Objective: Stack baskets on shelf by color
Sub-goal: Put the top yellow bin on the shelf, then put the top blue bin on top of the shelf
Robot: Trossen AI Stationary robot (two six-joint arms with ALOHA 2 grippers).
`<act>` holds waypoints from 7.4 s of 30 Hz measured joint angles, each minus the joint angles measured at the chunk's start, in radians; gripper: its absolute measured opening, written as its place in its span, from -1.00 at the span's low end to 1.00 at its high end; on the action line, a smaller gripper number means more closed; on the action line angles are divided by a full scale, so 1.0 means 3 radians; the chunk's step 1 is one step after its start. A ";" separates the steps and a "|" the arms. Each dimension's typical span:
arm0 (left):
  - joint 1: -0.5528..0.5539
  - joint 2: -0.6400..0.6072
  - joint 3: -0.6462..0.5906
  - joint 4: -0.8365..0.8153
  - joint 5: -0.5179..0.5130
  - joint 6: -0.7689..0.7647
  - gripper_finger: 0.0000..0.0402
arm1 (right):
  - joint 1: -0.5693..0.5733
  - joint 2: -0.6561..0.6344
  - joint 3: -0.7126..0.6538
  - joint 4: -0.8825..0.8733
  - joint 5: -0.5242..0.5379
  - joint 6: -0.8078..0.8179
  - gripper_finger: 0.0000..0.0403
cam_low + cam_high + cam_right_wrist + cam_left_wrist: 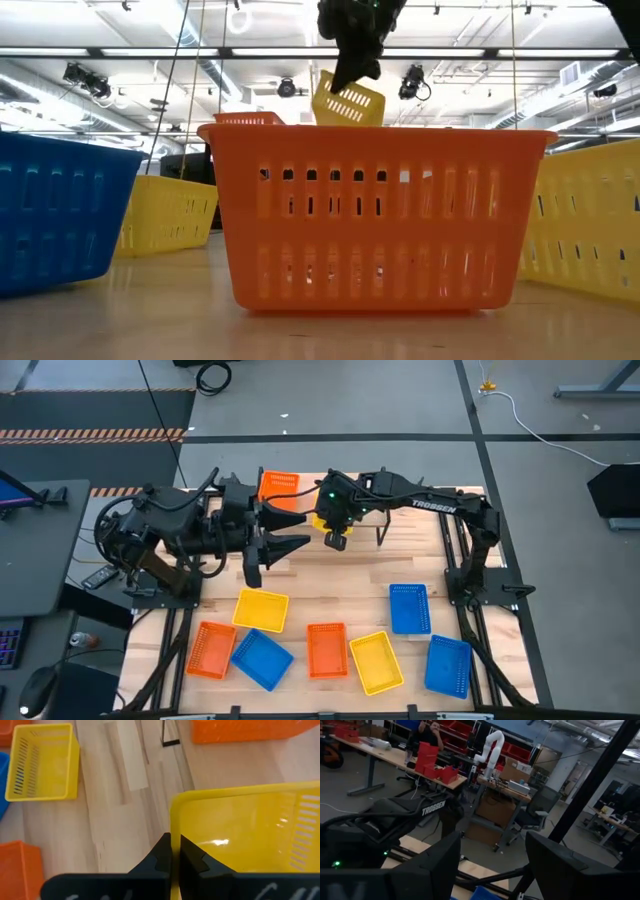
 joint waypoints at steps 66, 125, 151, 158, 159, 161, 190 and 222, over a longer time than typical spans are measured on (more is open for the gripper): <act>-0.0004 0.0000 0.0000 0.0109 -0.0028 -0.0153 0.15 | -0.0254 0.0215 0.0367 0.0232 -0.0021 -0.0330 -0.45; -0.0214 -0.0338 0.0001 -0.1708 0.0001 -0.0553 0.15 | 0.2393 -0.0169 -0.1177 -0.1179 -0.0448 0.5332 -0.16; -0.0258 -0.0336 0.0001 -0.1738 0.0000 -0.0646 0.15 | 0.2821 -0.1382 -0.2776 -0.0118 -0.0187 0.5170 -0.02; -0.0258 -0.0333 0.0001 -0.1741 -0.0018 -0.0595 0.15 | 0.2817 -0.1441 -0.3035 -0.0069 -0.0383 0.4176 -0.02; -0.0258 -0.0331 0.0001 -0.1740 -0.0025 -0.0595 0.15 | 0.2817 -0.1440 -0.3087 -0.0006 -0.0434 0.4101 -0.03; -0.0258 -0.0327 0.0001 -0.1741 -0.0032 -0.0595 0.15 | 0.2817 -0.1438 -0.3159 0.0076 -0.0473 0.3978 -0.03; -0.0217 -0.0327 0.0001 -0.1737 -0.0214 -0.0636 0.15 | 0.2824 -0.1437 -0.3831 0.1095 -0.0343 0.3526 -0.21; -0.0217 -0.0327 0.0001 -0.1561 -0.0334 -0.0504 0.15 | 0.1969 -0.1436 -0.1550 -0.0101 0.0611 0.1680 -0.95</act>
